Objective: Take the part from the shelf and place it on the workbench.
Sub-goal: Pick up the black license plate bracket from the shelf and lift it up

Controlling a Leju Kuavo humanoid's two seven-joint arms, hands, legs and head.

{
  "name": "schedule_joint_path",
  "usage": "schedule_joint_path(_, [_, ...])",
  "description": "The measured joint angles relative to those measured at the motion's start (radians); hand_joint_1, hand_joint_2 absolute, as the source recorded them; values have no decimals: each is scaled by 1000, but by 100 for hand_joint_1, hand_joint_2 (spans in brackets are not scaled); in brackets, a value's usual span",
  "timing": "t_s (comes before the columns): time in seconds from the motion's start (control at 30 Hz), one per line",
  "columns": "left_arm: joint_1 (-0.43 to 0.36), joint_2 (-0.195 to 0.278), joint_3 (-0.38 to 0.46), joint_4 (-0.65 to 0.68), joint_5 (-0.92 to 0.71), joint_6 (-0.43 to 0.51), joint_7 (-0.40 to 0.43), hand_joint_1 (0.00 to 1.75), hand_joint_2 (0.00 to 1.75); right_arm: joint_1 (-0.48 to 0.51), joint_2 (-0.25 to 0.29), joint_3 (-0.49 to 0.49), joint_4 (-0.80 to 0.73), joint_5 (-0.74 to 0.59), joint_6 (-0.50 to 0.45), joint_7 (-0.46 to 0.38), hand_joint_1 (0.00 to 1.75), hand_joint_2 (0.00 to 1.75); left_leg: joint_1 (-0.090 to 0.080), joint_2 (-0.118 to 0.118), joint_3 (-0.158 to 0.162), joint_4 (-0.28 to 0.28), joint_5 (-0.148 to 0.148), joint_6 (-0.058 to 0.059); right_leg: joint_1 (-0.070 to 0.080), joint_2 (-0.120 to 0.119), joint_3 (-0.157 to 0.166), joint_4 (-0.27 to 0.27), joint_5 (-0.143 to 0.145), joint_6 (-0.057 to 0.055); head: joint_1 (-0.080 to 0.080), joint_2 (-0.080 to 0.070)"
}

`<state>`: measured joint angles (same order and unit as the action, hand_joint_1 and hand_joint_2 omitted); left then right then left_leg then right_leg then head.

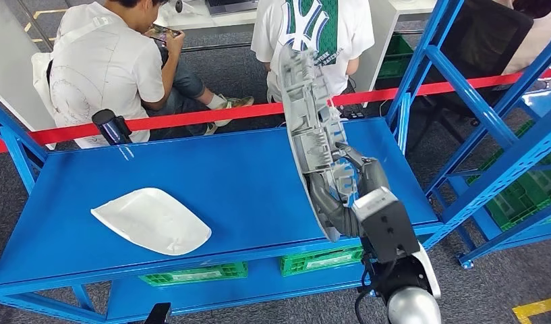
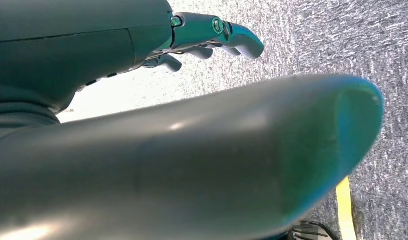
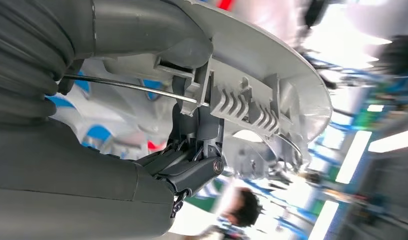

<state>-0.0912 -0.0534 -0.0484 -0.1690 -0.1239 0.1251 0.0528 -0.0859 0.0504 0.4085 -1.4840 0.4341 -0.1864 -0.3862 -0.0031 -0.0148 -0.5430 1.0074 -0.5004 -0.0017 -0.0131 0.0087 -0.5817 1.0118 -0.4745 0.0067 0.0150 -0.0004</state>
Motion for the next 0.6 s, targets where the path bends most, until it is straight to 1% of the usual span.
schedule_joint_path(0.2, [0, 0, 1, 0, 0, 0, -11, 0, 0, 18, -19, 57, -147, 1, -27, -48, 175, 175, 0, 0, 1, 0, 0, 0, 0, 0, 1, 0, 0, 0, 0, 0])
schedule_joint_path(0.4, [0, 0, 3, 0, 0, 1, -11, 0, 0, 22, -29, 92, -206, 6, -48, -57, 175, 175, 0, 0, 1, 0, 0, 0, 0, 0, 1, 0, 0, 0, 0, 0])
schedule_joint_path(0.53, [0, 0, 7, 0, -1, 3, -11, 0, 175, 21, -32, 113, -227, 8, -50, -58, 175, 175, 0, 0, 1, 0, 0, 0, 0, 0, 1, 0, 0, 0, 0, 0])
schedule_joint_path(0.6, [0, 0, 8, 0, -2, 7, -6, 0, 175, 21, -32, 123, -233, 8, -50, -56, 175, 175, 0, 0, 1, 0, 0, 0, 0, 0, 1, 0, 0, 0, 0, 0])
